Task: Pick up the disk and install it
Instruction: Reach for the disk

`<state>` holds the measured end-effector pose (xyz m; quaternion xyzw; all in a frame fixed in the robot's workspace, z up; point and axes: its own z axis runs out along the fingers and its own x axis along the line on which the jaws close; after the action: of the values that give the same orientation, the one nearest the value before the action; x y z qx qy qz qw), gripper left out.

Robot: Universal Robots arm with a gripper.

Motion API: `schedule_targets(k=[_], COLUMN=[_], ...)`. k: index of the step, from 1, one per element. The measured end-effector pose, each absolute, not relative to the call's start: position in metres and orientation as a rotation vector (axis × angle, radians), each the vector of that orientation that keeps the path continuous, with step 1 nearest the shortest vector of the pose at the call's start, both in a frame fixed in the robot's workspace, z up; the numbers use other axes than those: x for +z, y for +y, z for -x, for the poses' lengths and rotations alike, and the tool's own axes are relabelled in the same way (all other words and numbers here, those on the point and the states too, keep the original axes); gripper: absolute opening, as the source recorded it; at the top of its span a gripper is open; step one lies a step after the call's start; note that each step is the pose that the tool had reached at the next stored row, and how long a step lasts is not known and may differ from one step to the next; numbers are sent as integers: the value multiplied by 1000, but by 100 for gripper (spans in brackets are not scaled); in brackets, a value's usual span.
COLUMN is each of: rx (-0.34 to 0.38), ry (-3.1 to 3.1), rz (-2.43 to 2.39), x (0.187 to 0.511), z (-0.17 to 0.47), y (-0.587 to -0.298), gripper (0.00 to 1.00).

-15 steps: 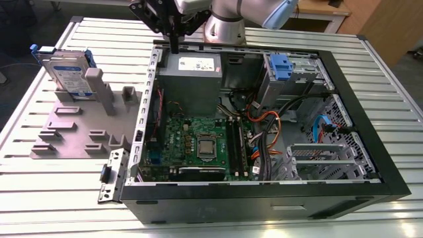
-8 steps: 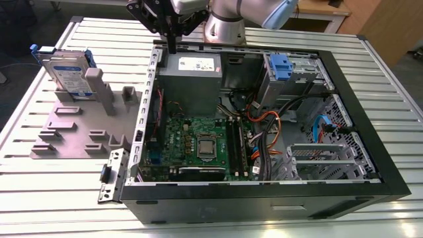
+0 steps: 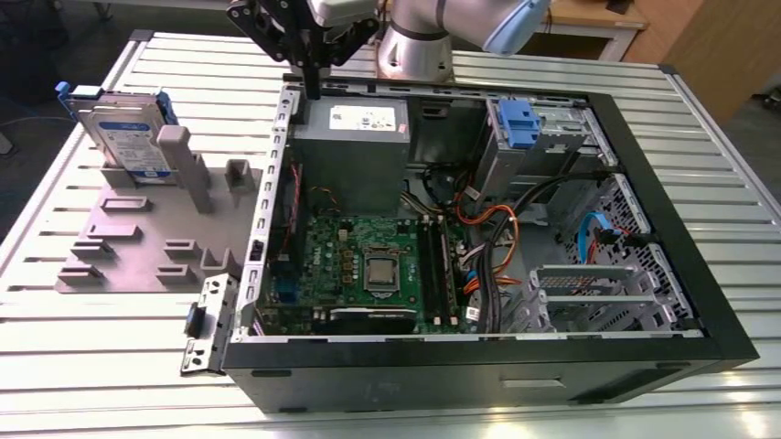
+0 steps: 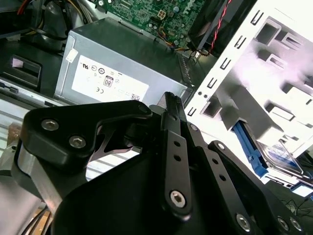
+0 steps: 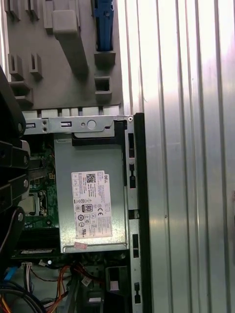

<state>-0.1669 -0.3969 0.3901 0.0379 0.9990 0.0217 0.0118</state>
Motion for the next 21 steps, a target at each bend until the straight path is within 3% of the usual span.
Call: schedule_targets(k=[21], rx=[68], ry=[3116], rz=[-118], x=[389], z=[183], y=[-396], gripper=[11])
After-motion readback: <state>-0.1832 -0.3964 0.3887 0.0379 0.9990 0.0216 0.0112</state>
